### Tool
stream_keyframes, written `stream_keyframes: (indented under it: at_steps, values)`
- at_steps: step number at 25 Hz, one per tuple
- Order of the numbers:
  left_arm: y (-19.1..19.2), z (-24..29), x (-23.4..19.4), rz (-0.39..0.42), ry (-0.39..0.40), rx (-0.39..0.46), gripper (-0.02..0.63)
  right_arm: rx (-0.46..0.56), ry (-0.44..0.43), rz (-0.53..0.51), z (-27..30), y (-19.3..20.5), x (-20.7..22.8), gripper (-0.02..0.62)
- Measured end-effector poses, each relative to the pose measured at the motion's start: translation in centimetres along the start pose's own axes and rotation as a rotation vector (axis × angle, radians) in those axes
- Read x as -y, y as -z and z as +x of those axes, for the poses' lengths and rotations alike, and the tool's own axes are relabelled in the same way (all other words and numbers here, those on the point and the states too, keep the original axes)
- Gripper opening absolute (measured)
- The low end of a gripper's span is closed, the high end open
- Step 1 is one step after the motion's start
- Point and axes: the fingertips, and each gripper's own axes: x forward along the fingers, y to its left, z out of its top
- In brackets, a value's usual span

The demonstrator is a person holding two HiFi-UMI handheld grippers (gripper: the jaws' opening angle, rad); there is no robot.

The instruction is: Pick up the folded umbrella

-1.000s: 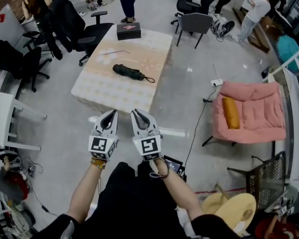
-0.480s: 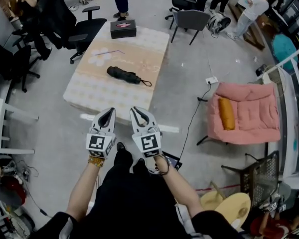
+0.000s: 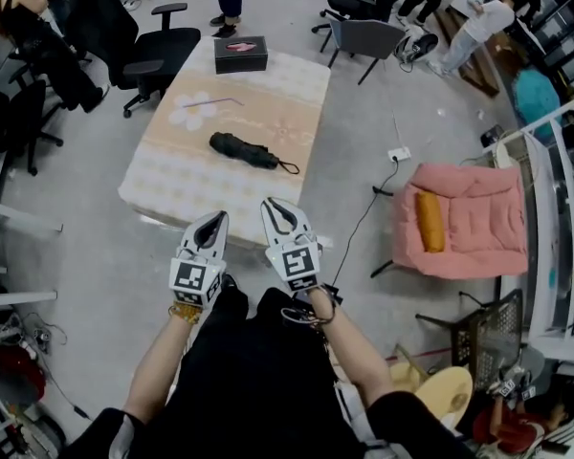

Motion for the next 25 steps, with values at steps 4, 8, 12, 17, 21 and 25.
stream_keyframes:
  at_steps: [4,8,12,17,21,25]
  values:
    - [0.3,0.4,-1.2,-0.013,-0.004,-0.013,0.014,-0.014,-0.015,-0.008,2.0,-0.3,1.0,0.018]
    - [0.4,1.4,-2.4,-0.016,-0.028,-0.021,0.014,-0.006,-0.042,-0.042,4.5,-0.7,2.9,0.018]
    - [0.8,3.2,-3.1,-0.021,-0.077,-0.038,0.014,-0.012,-0.081,-0.064,6.6,-0.4,5.1,0.018]
    - [0.1,4.9,-3.5,-0.031,-0.144,-0.042,0.014,-0.057,-0.198,-0.114,9.6,1.1,6.9,0.063]
    - [1.2,6.0,-3.3,-0.062,-0.188,-0.059,0.014,-0.102,-0.274,-0.157,11.3,3.0,8.7,0.098]
    - [1.2,6.7,-3.4,-0.079,-0.232,-0.073,0.014,-0.128,-0.345,-0.172,13.7,3.7,9.6,0.122]
